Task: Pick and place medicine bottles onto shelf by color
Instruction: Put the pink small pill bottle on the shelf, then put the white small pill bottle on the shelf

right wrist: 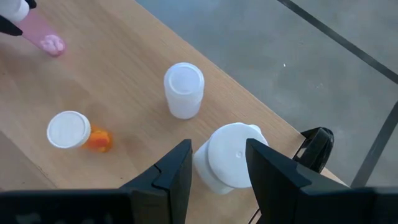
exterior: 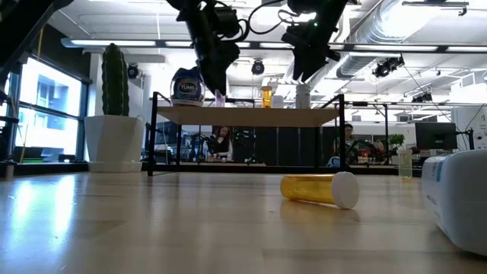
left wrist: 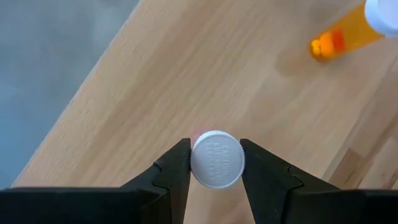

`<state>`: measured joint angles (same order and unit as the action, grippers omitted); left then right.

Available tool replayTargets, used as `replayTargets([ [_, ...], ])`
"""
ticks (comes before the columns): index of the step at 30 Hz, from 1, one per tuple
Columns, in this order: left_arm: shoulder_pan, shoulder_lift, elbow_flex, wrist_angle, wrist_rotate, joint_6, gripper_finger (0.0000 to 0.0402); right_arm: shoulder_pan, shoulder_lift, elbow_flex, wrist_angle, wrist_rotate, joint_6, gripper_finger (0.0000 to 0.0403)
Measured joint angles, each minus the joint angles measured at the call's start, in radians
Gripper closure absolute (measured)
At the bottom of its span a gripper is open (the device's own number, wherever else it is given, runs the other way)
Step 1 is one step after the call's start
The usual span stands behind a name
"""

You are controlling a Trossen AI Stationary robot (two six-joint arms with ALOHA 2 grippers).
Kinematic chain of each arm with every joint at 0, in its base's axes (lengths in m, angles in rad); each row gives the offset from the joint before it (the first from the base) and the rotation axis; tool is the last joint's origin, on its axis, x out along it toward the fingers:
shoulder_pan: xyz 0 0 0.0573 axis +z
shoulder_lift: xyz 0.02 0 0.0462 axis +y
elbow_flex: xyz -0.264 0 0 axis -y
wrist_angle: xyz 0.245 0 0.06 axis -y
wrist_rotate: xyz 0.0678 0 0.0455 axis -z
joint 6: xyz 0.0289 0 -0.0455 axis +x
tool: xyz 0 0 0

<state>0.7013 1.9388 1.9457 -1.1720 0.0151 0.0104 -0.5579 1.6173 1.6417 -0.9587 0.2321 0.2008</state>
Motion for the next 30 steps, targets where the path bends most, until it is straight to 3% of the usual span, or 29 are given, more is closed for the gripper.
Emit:
replayTargets([
  [11, 0.004, 0.000, 0.000, -0.002, 0.000, 0.037, 0.0279, 0.000, 0.000, 0.000, 0.001, 0.000, 0.010, 0.0260],
  [23, 0.004, -0.005, 0.000, 0.001, 0.000, 0.072, 0.0207, 0.005, -0.007, 0.000, 0.001, -0.005, 0.072, 0.0260],
  [30, 0.015, -0.009, 0.004, -0.023, -0.001, 0.098, 0.0193, 0.025, -0.021, 0.000, 0.008, 0.000, 0.116, 0.0260],
])
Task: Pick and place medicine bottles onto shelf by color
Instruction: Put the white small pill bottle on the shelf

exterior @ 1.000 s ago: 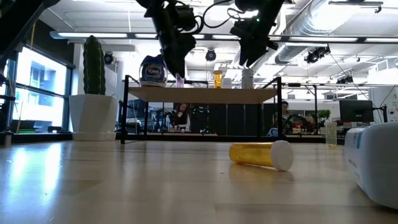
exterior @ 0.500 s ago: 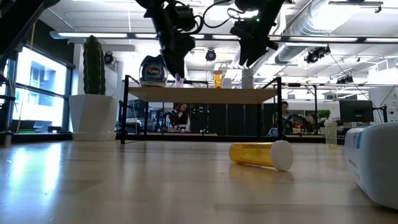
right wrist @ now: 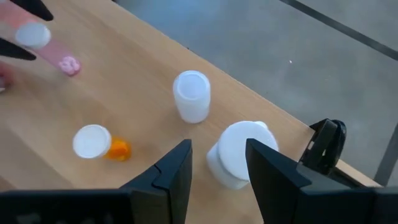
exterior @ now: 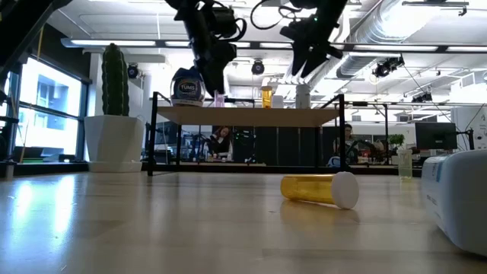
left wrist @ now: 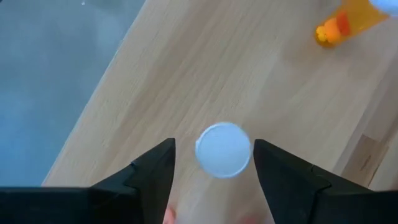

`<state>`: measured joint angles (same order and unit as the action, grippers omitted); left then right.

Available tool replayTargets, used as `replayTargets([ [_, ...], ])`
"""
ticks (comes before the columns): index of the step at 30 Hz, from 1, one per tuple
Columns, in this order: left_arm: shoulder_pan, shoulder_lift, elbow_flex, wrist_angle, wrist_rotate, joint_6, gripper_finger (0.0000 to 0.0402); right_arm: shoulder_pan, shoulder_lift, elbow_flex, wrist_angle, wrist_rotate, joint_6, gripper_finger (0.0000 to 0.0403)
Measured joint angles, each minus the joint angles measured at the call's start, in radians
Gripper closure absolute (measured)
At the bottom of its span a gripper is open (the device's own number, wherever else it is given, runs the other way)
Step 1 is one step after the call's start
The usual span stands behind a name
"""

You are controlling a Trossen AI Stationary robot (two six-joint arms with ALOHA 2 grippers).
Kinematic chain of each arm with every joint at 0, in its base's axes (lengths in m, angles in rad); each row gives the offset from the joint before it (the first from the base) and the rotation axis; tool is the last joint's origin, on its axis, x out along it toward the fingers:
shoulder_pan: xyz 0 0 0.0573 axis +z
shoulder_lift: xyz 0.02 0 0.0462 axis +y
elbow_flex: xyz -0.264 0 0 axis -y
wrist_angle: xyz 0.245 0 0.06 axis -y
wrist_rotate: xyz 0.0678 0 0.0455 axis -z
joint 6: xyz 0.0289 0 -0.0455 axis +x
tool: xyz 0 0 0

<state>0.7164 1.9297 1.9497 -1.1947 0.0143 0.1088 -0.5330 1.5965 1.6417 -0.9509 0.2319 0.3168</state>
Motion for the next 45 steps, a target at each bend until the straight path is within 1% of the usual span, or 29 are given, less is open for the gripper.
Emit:
replayTargets([
  [5, 0.010, -0.001, 0.057, -0.045, 0.000, 0.040, 0.0192, 0.035, -0.001, 0.000, 0.010, 0.000, 0.026, 0.0260],
  [12, 0.010, -0.001, 0.162, -0.168, 0.000, 0.056, 0.0192, 0.088, -0.006, 0.000, 0.008, -0.004, 0.090, 0.0260],
  [15, 0.000, -0.001, 0.186, -0.221, 0.003, 0.077, 0.0192, 0.123, -0.018, 0.000, 0.004, -0.008, 0.113, 0.0260],
  [18, -0.011, -0.005, 0.184, -0.263, 0.008, 0.078, 0.0192, 0.160, -0.037, 0.000, 0.003, -0.026, 0.143, 0.0260],
  [21, -0.033, -0.034, 0.151, -0.276, 0.021, 0.058, 0.0192, 0.196, -0.061, 0.000, -0.011, -0.050, 0.175, 0.0260],
  [25, -0.077, -0.093, 0.066, -0.265, 0.049, 0.065, 0.0192, 0.242, -0.089, 0.000, -0.059, -0.058, 0.181, 0.0260],
  [30, -0.134, -0.197, -0.048, -0.188, 0.064, 0.013, 0.0192, 0.303, -0.100, 0.000, -0.126, -0.086, 0.176, 0.0260],
  [36, -0.213, -0.314, -0.169, -0.092, 0.063, -0.099, 0.0192, 0.375, -0.099, -0.028, -0.250, -0.097, 0.180, 0.0260],
  [39, -0.244, -0.362, -0.219, -0.058, 0.050, -0.143, 0.0192, 0.409, -0.099, -0.050, -0.250, -0.123, 0.188, 0.0260],
  [43, -0.280, -0.404, -0.234, -0.066, 0.000, -0.234, 0.0192, 0.463, -0.099, -0.070, -0.252, -0.179, 0.236, 0.0260],
  [45, -0.304, -0.430, -0.242, -0.065, -0.016, -0.254, 0.0192, 0.507, -0.100, -0.074, -0.262, -0.180, 0.264, 0.0260],
])
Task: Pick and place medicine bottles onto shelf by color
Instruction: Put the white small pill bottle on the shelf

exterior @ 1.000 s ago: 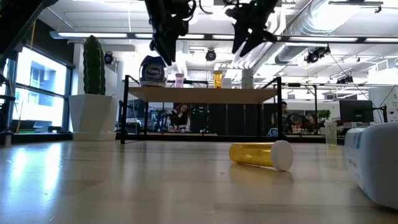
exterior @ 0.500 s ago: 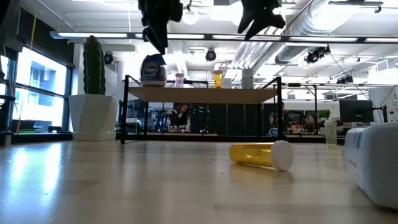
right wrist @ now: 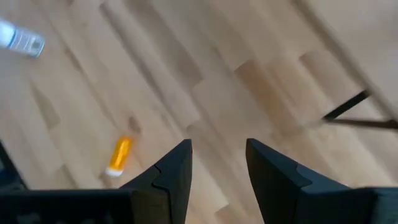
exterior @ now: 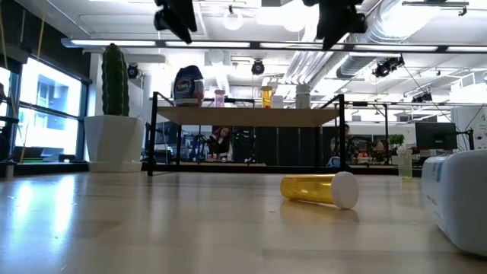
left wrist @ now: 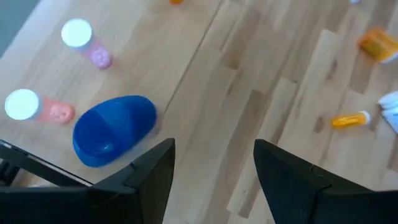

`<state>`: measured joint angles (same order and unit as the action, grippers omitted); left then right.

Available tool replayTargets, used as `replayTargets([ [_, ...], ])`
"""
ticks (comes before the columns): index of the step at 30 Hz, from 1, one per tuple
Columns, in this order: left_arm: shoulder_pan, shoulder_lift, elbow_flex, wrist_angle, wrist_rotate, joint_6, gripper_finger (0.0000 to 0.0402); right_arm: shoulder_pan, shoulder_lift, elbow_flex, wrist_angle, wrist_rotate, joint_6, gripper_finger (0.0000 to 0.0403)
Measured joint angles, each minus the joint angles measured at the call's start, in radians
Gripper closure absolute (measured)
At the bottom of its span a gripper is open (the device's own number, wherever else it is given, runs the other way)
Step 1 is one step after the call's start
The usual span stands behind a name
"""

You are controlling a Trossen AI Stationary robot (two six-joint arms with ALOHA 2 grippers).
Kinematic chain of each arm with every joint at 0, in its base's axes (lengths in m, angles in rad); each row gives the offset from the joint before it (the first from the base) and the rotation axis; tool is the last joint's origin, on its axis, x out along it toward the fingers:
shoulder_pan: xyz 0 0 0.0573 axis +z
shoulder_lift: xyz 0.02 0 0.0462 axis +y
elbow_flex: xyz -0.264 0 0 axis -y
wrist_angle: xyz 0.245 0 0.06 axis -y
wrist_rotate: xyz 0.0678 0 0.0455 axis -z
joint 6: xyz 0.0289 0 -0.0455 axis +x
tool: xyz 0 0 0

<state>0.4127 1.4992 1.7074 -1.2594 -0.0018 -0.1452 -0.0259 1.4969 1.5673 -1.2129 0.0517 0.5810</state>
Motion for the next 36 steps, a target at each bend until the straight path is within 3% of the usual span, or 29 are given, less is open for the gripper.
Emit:
replayTargets([
  [8, -0.127, -0.116, -0.153, 0.023, -0.032, -0.123, 0.0193, 0.193, -0.003, 0.000, -0.029, 0.053, 0.097, 0.0260],
  [16, -0.317, -0.238, -0.418, 0.298, -0.052, -0.296, 0.0193, 0.372, -0.004, -0.018, -0.101, 0.143, 0.276, 0.0260],
  [22, -0.445, -0.256, -0.524, 0.396, -0.115, -0.381, 0.0193, 0.482, -0.040, -0.162, -0.105, 0.142, 0.482, 0.0260],
  [30, -0.568, -0.252, -0.569, 0.422, -0.212, -0.502, 0.0193, 0.645, -0.183, -0.393, -0.072, 0.181, 0.875, 0.0260],
  [36, -0.615, -0.252, -0.569, 0.477, -0.227, -0.552, 0.0193, 0.738, -0.284, -0.533, -0.059, 0.205, 1.110, 0.0260],
])
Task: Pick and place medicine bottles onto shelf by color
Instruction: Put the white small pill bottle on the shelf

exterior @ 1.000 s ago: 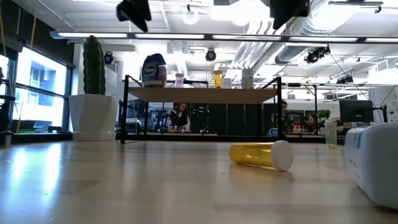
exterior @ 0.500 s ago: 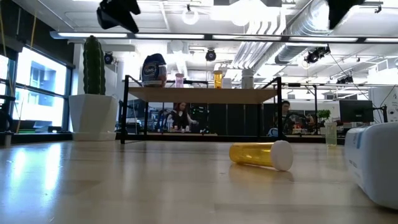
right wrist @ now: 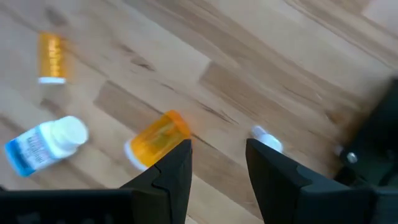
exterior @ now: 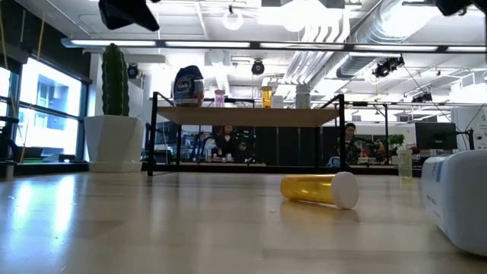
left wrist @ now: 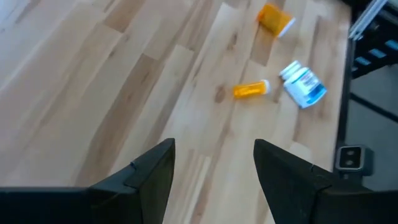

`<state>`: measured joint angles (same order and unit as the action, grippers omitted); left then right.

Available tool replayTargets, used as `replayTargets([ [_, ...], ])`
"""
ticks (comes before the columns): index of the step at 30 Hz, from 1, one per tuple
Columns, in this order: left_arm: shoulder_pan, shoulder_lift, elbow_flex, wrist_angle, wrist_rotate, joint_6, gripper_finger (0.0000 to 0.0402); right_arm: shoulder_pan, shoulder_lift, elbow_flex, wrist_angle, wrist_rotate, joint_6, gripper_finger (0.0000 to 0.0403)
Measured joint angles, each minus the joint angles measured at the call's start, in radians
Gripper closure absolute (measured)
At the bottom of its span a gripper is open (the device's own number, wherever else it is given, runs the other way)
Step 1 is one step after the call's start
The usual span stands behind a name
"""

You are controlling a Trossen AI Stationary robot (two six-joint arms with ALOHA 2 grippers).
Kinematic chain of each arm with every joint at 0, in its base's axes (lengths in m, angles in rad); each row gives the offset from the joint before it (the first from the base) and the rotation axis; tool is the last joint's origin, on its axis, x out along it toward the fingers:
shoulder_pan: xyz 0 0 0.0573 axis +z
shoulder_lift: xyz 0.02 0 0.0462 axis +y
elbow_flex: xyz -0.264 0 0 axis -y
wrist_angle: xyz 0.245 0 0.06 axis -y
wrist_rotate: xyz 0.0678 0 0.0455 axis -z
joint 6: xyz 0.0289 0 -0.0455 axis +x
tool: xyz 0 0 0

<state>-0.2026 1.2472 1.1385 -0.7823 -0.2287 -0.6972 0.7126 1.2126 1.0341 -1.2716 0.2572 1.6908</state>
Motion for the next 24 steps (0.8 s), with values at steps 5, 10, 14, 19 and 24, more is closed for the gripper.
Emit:
replayTargets([
  [5, -0.010, 0.000, 0.000, 0.050, 0.000, -0.032, 0.0193, 0.060, -0.031, -0.087, 0.001, 0.002, 0.127, 0.0260],
  [10, -0.010, 0.000, 0.000, 0.085, 0.000, -0.036, 0.0193, 0.104, -0.030, -0.153, 0.016, 0.002, 0.214, 0.0260],
  [14, -0.010, 0.000, 0.000, 0.101, 0.000, -0.037, 0.0193, 0.128, -0.030, -0.196, 0.022, 0.012, 0.282, 0.0260],
  [19, -0.010, 0.000, 0.000, 0.102, 0.000, -0.051, 0.0193, 0.142, -0.029, -0.232, 0.059, 0.031, 0.327, 0.0260],
  [24, -0.010, 0.000, 0.000, 0.102, -0.016, -0.051, 0.0193, 0.141, -0.028, -0.298, 0.144, 0.031, 0.329, 0.0260],
])
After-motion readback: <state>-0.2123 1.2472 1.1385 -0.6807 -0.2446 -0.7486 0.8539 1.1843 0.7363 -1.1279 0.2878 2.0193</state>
